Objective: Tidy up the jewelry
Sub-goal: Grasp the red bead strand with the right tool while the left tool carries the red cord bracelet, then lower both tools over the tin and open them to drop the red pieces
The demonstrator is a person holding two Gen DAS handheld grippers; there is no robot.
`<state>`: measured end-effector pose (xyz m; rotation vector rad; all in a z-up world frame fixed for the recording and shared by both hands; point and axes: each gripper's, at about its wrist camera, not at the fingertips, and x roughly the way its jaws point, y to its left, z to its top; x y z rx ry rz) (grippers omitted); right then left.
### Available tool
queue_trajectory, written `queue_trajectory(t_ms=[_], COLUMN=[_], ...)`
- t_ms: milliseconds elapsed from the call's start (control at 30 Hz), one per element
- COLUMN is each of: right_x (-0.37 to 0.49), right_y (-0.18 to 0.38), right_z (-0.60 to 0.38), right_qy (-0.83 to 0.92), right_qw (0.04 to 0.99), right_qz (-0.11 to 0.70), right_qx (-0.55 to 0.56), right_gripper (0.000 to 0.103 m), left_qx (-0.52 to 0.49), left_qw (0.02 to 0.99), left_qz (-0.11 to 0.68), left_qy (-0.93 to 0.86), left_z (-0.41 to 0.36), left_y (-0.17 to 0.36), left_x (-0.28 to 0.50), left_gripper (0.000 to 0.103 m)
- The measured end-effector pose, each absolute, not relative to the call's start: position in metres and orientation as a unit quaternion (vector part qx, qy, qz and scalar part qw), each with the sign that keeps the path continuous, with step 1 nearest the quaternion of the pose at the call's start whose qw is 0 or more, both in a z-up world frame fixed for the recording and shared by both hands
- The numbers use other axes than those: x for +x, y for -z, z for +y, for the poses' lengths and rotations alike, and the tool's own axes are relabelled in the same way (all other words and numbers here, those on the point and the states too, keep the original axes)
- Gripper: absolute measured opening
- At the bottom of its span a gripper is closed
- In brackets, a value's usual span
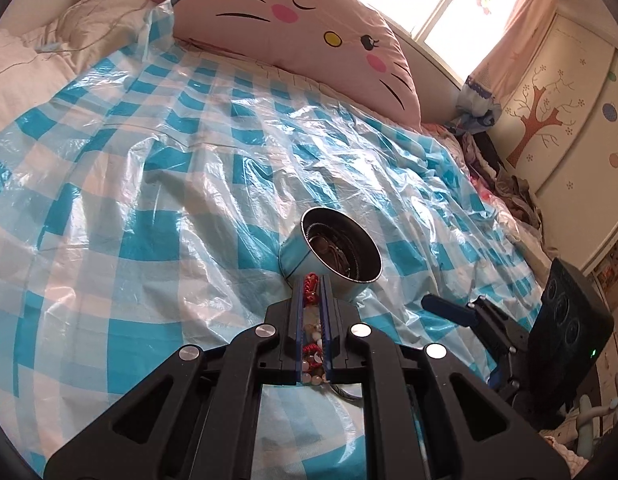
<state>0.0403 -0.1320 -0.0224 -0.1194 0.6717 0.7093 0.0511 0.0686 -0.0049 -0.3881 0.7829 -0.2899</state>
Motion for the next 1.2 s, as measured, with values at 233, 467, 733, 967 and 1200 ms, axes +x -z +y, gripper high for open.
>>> queue_trajectory(t_ms=[233, 467, 733, 967, 1200], right_x=[0.053, 0.070, 0.073, 0.065, 0.068], right_y=[0.041, 0.059, 0.040, 0.013, 0.005], right_z=[-0.079, -0.071, -0.105, -0.149, -0.182], right_qy=[-0.381, -0.379, -0.392, -0.407, -0.405], right_qw=[0.847, 0.829, 0.833, 0.836, 0.832], right_qz=[0.347, 0.387, 0.389, 0.349, 0.324], right_qx=[-0.133, -0.135, -0.020, 0.114, 0.196], right_gripper=[0.059, 0.018, 0.011, 0.011, 0.011], left_qx=[-0.202, -0.195, -0.191, -0.192, -0.198], left_qw=[0.899, 0.899, 0.900, 0.898, 0.897], left_qz=[0.367, 0.368, 0.369, 0.370, 0.361], left_qy=[0.128, 0.132, 0.135, 0.144, 0.162], left_z=[0.079, 0.076, 0.071, 0.066, 0.058], left_y=[0.003, 0.003, 0.002, 0.002, -0.002], left_x=[0.051, 0.052, 0.052, 0.052, 0.053], left_gripper=[0.007, 0.007, 0.007, 0.007, 0.007])
